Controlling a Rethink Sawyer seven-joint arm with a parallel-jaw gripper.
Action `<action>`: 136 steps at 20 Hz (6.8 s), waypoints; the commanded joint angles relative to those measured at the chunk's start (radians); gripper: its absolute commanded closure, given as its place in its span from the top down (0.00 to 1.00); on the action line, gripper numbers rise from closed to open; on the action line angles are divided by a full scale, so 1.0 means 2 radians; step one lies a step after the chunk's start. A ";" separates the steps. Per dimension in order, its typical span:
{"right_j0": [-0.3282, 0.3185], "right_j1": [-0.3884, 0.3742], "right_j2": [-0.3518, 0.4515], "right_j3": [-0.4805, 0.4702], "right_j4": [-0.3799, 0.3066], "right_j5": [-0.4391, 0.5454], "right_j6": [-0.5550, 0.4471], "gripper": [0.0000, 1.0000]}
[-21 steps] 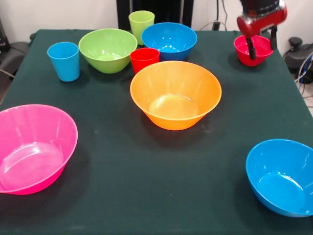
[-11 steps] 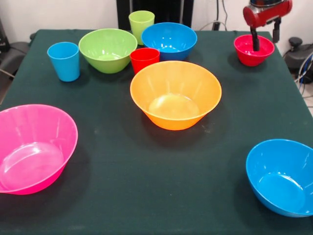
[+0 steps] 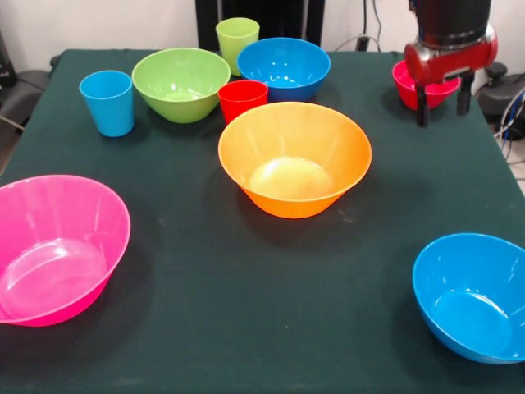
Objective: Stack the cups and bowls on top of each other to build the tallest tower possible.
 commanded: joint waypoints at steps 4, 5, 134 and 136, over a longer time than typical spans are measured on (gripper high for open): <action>-0.020 0.075 0.009 -0.154 -0.006 0.116 -0.107 1.00; -0.024 0.081 0.016 -0.165 -0.015 0.115 -0.125 1.00; -0.010 0.158 -0.007 -0.234 -0.006 0.149 -0.136 1.00; -0.011 0.132 -0.006 -0.183 -0.013 0.110 -0.117 1.00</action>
